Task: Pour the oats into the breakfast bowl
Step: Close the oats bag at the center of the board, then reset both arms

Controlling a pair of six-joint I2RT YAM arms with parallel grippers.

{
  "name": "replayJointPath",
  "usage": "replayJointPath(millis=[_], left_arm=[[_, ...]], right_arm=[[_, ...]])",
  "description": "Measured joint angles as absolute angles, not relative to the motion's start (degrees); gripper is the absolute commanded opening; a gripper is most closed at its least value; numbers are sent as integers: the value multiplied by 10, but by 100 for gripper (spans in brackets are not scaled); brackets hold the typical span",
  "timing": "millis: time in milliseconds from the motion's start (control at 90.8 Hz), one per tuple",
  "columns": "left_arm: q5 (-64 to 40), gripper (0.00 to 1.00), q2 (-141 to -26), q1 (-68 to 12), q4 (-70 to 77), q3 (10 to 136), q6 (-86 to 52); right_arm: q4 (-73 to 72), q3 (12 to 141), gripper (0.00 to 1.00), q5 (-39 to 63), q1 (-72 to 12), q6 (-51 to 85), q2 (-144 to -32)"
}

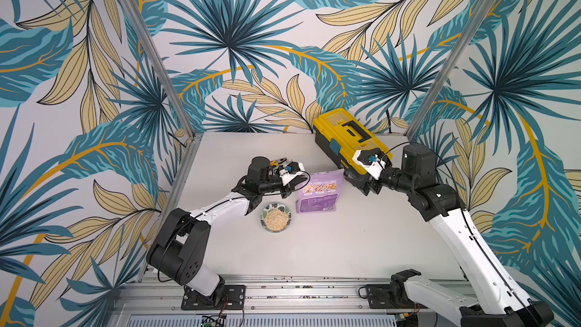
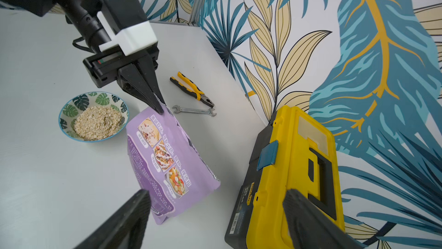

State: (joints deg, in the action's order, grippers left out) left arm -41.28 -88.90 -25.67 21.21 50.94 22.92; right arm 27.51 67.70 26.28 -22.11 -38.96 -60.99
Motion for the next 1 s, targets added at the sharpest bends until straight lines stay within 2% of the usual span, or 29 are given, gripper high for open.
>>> replayJointPath(millis=[55,121,385,639,749,1002], left_arm=[[-411,0,-889,-252,212,509,229],[-411,10,-889,-249,212,509,230],[-415,29,-890,-248,234,521,228],[-416,62,-891,-247,232,522,229],[-409,73,-891,-246,226,526,232],[-384,90,-826,-235,171,526,216]], right_arm=[[268,674,94,261,-221,-380,-606],[263,669,95,258,-220,-372,-602],[251,642,96,253,-220,-353,-601],[233,638,97,244,-218,-332,-605],[213,632,99,230,-210,-310,-605],[110,557,99,164,-173,-225,-576]])
